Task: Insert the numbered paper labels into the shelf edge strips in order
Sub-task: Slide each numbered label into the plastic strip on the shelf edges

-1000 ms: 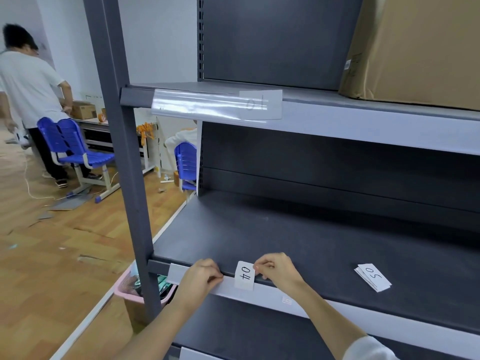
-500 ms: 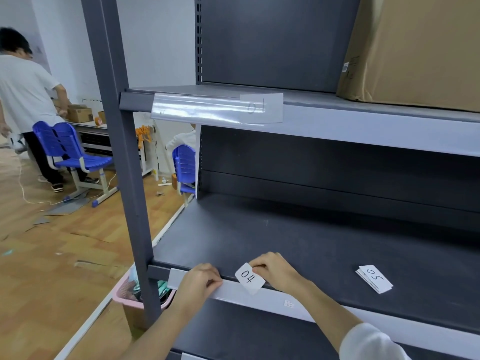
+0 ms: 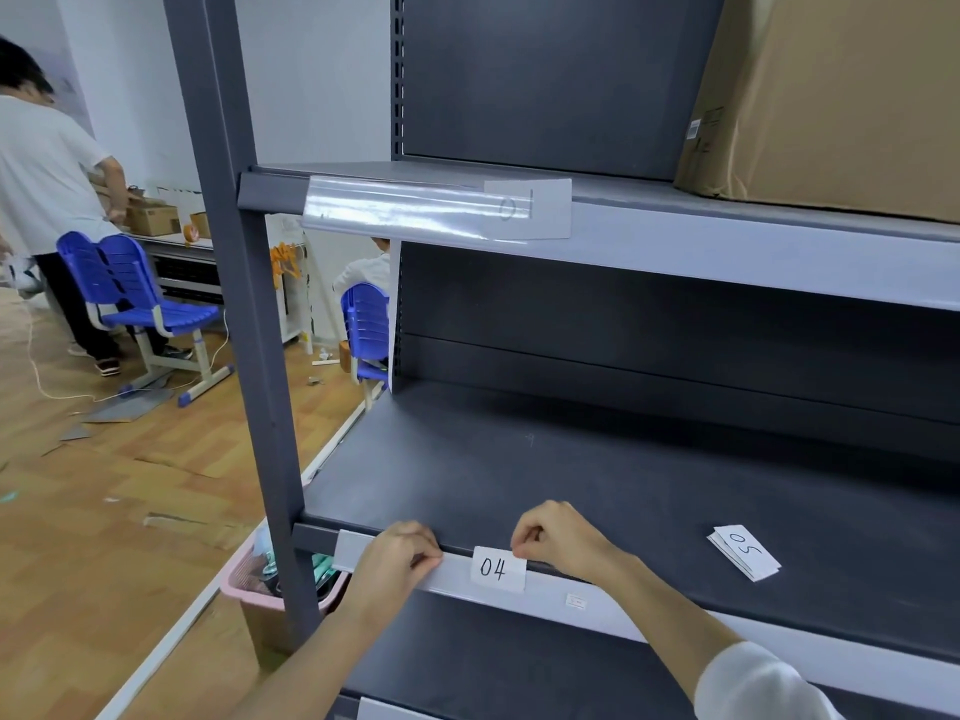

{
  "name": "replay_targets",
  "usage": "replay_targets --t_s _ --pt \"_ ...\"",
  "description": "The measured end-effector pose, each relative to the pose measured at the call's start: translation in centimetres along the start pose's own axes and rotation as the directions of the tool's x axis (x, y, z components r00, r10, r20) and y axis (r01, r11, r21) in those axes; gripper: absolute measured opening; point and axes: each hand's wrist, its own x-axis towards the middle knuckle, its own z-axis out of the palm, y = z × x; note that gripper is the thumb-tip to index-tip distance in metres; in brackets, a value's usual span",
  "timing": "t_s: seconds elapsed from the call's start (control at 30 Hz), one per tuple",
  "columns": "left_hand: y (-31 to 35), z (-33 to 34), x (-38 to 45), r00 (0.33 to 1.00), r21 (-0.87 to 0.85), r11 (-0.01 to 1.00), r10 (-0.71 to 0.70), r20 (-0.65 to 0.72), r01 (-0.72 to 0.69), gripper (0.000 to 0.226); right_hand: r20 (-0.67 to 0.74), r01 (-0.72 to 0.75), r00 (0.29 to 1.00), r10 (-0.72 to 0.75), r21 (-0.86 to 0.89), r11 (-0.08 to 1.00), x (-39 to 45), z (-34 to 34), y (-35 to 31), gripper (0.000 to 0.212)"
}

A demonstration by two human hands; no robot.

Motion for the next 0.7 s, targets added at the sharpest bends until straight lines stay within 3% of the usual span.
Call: replay_targets --t_s 0.33,0.7 --pt "0.1 0.1 0.1 1.0 0.006 1.0 -0.007 -0.008 0.007 0.011 0.005 0.024 1.0 -0.023 -0.094 0.995 0.2 0.9 0.0 0.018" --pt "-0.2 0.2 0.2 1.0 0.015 1.0 0.017 0.012 -0.017 0.023 -0.019 0.04 0.999 -0.044 -0.159 0.986 0.1 1.4 -0.5 0.022"
